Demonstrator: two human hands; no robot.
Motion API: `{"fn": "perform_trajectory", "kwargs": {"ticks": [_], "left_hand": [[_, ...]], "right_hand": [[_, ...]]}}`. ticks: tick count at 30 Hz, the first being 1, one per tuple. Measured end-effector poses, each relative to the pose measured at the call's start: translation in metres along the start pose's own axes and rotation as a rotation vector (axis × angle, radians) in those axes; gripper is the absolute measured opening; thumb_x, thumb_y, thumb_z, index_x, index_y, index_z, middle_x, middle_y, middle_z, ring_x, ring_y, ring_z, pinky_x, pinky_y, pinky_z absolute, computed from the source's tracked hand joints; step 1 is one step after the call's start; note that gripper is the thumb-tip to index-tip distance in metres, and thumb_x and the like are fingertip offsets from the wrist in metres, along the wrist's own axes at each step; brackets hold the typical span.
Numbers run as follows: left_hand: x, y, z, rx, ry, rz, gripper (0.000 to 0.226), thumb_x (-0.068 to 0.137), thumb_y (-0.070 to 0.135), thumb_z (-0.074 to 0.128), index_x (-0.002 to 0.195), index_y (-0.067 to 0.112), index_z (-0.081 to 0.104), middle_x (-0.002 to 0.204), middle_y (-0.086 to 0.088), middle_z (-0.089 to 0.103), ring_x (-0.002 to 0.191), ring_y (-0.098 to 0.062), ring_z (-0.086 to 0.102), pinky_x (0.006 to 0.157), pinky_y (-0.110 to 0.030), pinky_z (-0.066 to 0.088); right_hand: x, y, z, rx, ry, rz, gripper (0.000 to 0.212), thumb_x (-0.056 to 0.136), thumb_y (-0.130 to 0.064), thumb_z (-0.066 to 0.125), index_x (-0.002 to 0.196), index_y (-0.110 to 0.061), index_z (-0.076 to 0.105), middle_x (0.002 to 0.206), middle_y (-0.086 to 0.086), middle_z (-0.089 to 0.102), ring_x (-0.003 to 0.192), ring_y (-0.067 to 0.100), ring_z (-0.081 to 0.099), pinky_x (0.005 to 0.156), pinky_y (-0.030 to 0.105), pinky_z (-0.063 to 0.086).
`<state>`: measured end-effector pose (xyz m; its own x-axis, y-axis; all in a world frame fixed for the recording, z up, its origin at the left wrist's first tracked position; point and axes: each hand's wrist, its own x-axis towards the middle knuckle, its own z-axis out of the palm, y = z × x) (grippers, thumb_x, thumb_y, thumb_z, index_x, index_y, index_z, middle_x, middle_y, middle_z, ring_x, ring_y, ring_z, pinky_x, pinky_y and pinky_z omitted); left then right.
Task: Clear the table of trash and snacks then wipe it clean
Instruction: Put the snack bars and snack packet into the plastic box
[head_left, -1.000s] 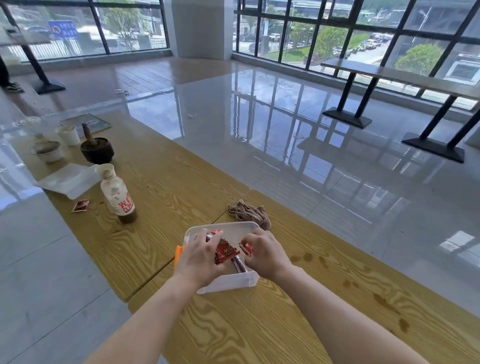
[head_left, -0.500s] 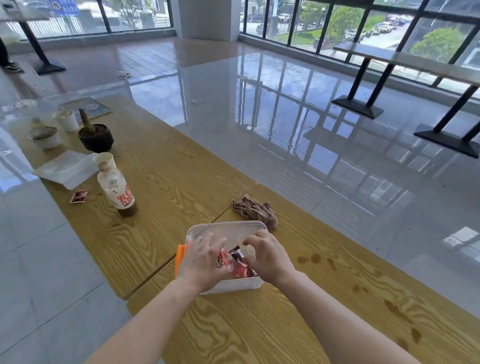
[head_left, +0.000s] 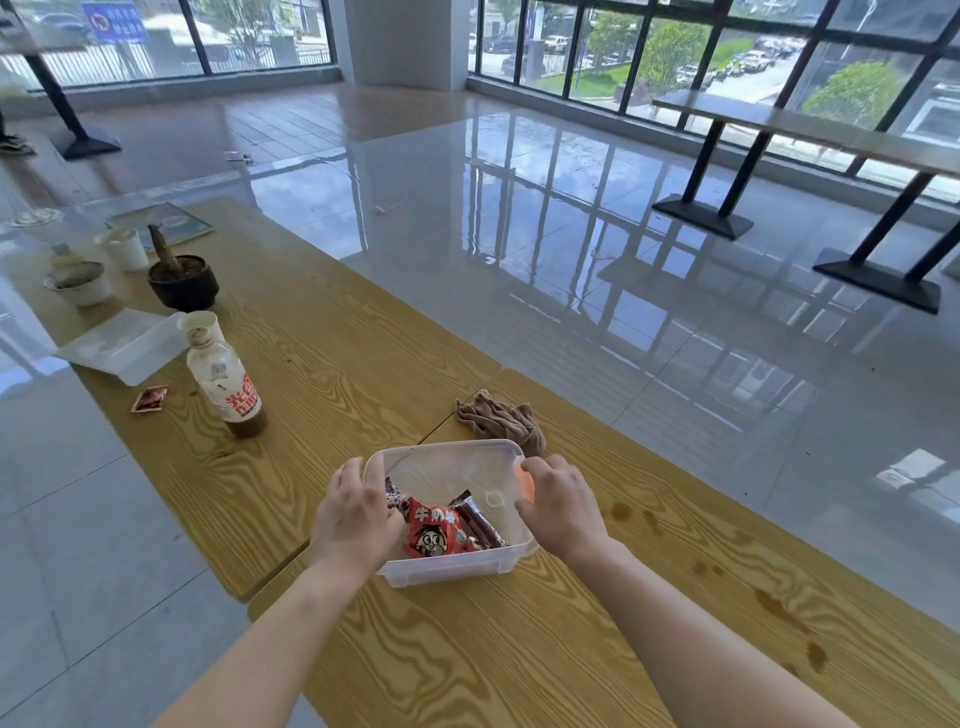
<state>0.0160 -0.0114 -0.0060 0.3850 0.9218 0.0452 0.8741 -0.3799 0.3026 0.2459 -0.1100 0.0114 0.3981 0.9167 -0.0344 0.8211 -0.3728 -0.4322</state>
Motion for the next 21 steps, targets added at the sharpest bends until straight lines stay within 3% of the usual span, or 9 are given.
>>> {"fn": "perform_trajectory", "kwargs": {"ticks": [4,10,16,21], "left_hand": [[0.0,-0.005,0.008,-0.066,-0.04,-0.059,0.066,0.083,0.017,0.054,0.145,0.011,0.033,0.118,-0.009,0.055,0.102,-0.027,0.056,0.077,-0.033,0.048],[-0.002,-0.011,0.013,-0.07,-0.028,-0.035,0.058,0.088,0.003,0.045,0.145,0.01,0.035,0.119,-0.008,0.057,0.097,-0.026,0.059,0.068,-0.031,0.044],[0.002,-0.007,0.01,-0.076,0.001,-0.05,0.05,0.094,0.009,0.042,0.144,0.012,0.039,0.121,-0.005,0.057,0.101,-0.026,0.058,0.07,-0.033,0.045],[0.003,0.004,0.009,-0.07,0.008,-0.003,0.049,0.095,0.009,0.043,0.144,0.012,0.039,0.124,-0.004,0.058,0.1,-0.024,0.06,0.071,-0.034,0.05]], "right_hand": [[-0.002,0.002,0.007,-0.023,-0.069,0.031,0.047,0.09,-0.025,0.063,0.135,-0.015,0.05,0.119,0.008,0.056,0.11,0.029,0.053,0.09,0.035,0.044],[0.0,0.001,0.01,-0.084,-0.029,-0.016,0.035,0.088,-0.011,0.058,0.122,-0.015,0.053,0.102,0.005,0.058,0.092,0.027,0.057,0.076,0.035,0.049],[0.002,0.0,0.01,-0.103,0.013,-0.01,0.022,0.085,-0.003,0.052,0.104,-0.013,0.056,0.086,0.001,0.049,0.077,0.023,0.051,0.063,0.031,0.042],[-0.006,0.011,0.002,-0.093,0.064,0.023,0.024,0.081,-0.002,0.054,0.102,-0.013,0.058,0.087,0.002,0.053,0.079,0.023,0.05,0.063,0.029,0.04]]}}
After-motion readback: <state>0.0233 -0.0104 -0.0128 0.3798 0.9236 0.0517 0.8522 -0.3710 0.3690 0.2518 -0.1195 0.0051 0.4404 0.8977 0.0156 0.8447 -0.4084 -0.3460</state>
